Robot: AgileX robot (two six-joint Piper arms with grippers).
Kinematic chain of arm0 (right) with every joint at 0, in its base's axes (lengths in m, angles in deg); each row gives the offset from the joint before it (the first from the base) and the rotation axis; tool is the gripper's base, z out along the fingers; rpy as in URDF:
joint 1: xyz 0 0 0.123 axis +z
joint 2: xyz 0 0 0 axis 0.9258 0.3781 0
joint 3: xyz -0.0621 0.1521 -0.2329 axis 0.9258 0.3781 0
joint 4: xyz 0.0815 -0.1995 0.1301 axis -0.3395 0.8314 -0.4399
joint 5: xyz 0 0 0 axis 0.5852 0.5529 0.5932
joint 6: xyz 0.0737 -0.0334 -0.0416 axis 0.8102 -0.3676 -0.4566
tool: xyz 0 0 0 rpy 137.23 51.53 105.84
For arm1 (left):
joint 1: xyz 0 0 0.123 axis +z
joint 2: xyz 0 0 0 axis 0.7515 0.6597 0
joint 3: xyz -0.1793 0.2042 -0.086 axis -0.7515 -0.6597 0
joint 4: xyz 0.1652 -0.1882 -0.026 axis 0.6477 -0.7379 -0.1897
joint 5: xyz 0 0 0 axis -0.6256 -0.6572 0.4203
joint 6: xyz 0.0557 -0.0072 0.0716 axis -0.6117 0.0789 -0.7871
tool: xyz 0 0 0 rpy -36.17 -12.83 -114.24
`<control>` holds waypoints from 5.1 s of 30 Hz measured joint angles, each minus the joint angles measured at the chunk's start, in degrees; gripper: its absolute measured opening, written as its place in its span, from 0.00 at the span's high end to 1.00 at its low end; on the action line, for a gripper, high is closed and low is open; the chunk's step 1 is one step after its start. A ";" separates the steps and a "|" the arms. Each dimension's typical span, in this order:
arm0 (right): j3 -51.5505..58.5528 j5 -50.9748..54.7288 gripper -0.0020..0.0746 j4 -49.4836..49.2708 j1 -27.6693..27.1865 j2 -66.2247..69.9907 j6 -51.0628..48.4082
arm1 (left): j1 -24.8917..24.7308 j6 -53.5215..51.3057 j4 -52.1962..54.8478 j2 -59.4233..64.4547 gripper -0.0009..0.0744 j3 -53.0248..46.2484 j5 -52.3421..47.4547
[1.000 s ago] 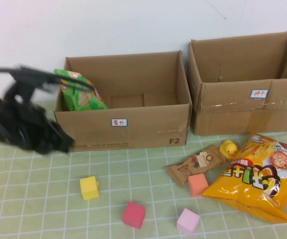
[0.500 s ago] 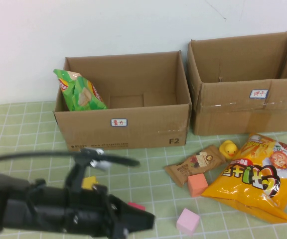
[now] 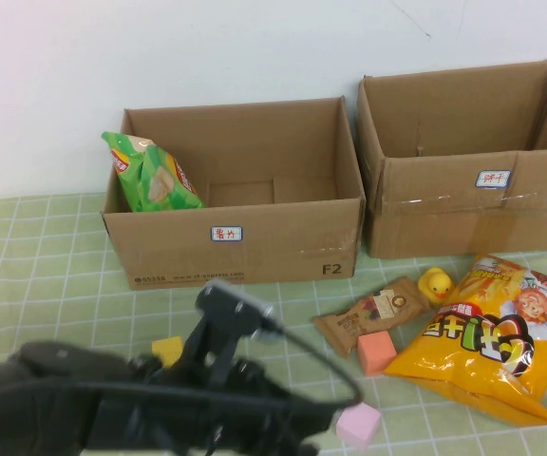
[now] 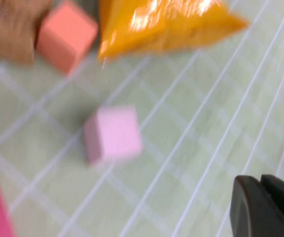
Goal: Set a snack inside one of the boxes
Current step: Pick up the potato chip
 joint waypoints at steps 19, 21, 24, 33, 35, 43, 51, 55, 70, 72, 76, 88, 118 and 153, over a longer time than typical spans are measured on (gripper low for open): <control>-6.66 -0.56 0.58 -22.56 0.61 29.33 -20.07 | 1.96 47.87 64.47 -7.86 0.99 10.42 -1.66; -8.47 -0.46 0.39 -24.68 0.61 33.09 -23.67 | 3.40 55.55 73.03 -10.04 0.99 10.42 -5.25; -12.03 1.15 0.22 -29.76 0.61 40.27 -30.85 | 4.17 63.44 81.74 -13.78 0.99 9.97 -9.44; -19.55 -1.26 0.16 -39.44 3.30 57.98 -46.94 | 4.25 72.76 91.37 -29.94 0.99 -0.01 -10.66; -20.10 -3.85 0.16 -39.67 5.28 60.59 -49.41 | 4.25 74.50 93.43 -33.30 0.99 -2.12 -11.23; -20.57 -19.04 0.16 -40.52 15.67 68.24 -56.39 | 4.25 82.07 101.97 -49.96 0.99 -11.58 -13.43; -20.95 -25.83 0.15 -40.75 17.11 73.31 -56.78 | 4.25 90.45 110.56 -63.83 0.99 -12.94 -14.05; -22.41 -25.83 0.15 -40.99 17.15 75.33 -56.78 | 4.25 90.73 111.38 -66.50 0.99 -12.94 -14.05; -25.53 -23.83 0.15 -43.76 19.43 76.31 -56.91 | 4.25 90.86 113.10 -66.82 0.99 -13.89 -13.11; -25.68 -23.83 0.15 -43.85 20.70 76.31 -57.95 | 4.25 91.00 113.33 -66.82 0.99 -13.89 -12.99; -25.68 -24.19 0.16 -43.90 22.34 76.45 -60.19 | 4.25 91.48 113.64 -66.82 0.99 -13.89 -13.00; -25.72 -26.85 0.46 -44.34 22.48 77.35 -61.16 | 4.25 91.95 113.68 -66.82 0.99 -13.89 -12.87; -25.76 -19.37 0.89 -55.41 22.57 60.71 -61.30 | 4.25 91.95 113.68 -66.82 0.99 -13.89 -12.13; -27.82 -1.73 0.89 -38.60 33.53 53.69 -56.62 | 4.25 91.95 113.68 -66.82 0.99 -14.77 -10.91</control>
